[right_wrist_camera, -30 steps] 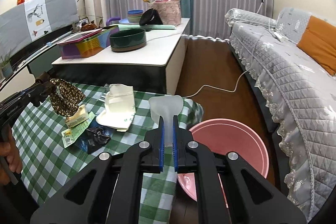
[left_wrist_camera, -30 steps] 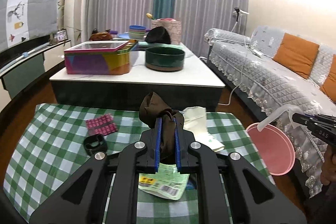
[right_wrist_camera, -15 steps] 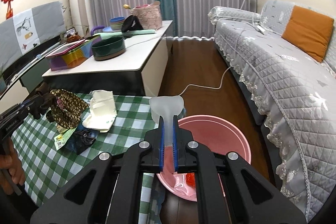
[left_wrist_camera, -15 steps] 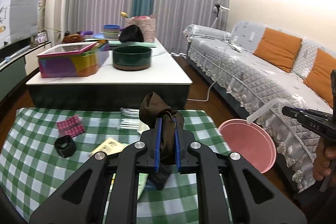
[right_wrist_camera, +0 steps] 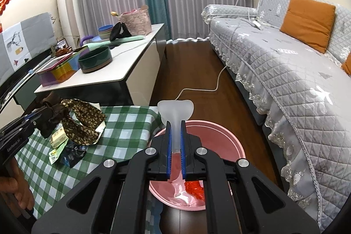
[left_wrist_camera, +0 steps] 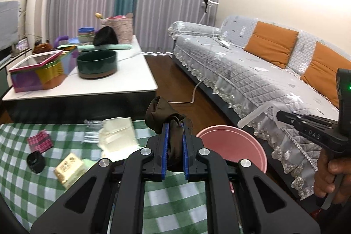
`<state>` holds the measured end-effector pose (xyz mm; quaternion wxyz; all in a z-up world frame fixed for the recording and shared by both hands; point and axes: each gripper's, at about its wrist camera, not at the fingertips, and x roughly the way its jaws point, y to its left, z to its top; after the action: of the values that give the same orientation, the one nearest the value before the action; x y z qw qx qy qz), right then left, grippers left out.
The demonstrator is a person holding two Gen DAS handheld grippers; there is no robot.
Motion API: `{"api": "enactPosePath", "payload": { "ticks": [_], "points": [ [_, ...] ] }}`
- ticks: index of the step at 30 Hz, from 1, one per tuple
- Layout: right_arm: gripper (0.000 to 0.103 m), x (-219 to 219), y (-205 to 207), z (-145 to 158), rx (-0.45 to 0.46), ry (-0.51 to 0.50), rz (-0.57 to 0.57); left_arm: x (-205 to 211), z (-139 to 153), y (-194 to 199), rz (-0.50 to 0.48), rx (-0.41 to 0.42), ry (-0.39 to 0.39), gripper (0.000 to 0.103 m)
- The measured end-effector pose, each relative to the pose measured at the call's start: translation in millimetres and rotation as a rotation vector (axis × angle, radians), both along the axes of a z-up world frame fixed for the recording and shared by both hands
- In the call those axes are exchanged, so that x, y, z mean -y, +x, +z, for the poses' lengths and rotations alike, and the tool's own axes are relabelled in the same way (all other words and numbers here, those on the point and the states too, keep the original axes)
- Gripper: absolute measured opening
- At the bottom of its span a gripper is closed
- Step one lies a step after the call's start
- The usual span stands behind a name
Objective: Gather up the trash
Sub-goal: 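Carry both items to the pink bucket and open both grippers over it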
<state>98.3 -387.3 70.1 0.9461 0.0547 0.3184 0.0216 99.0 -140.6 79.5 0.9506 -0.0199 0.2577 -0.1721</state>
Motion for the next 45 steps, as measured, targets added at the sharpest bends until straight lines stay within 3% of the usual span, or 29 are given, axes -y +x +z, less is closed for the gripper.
{"api": "enactPosePath", "payload": {
  "ticks": [14, 25, 30, 35, 45],
  "points": [
    [0.007, 24.8, 18.9, -7.7, -0.032, 0.02, -0.056, 77.4, -29.5, 30.7, -0.164, -0.1, 0.007, 0.011],
    [0.008, 33.4, 36.1, -20.5, -0.072, 0.04, -0.052, 110.7, -59.7, 54.9, -0.221, -0.185, 0.027, 0.012],
    [0.018, 34.8, 41.3, -25.9, -0.093, 0.039, -0.057, 117.6, -70.1, 61.9, -0.226, -0.217, 0.035, 0.041],
    [0.028, 33.0, 41.9, -24.5, -0.082, 0.031, -0.057, 111.1, -70.2, 61.2, -0.215, -0.22, 0.021, 0.041],
    [0.028, 25.7, 43.0, -21.7, -0.078, 0.021, -0.046, 92.7, -60.9, 46.4, -0.205, -0.205, 0.016, 0.041]
  ]
}}
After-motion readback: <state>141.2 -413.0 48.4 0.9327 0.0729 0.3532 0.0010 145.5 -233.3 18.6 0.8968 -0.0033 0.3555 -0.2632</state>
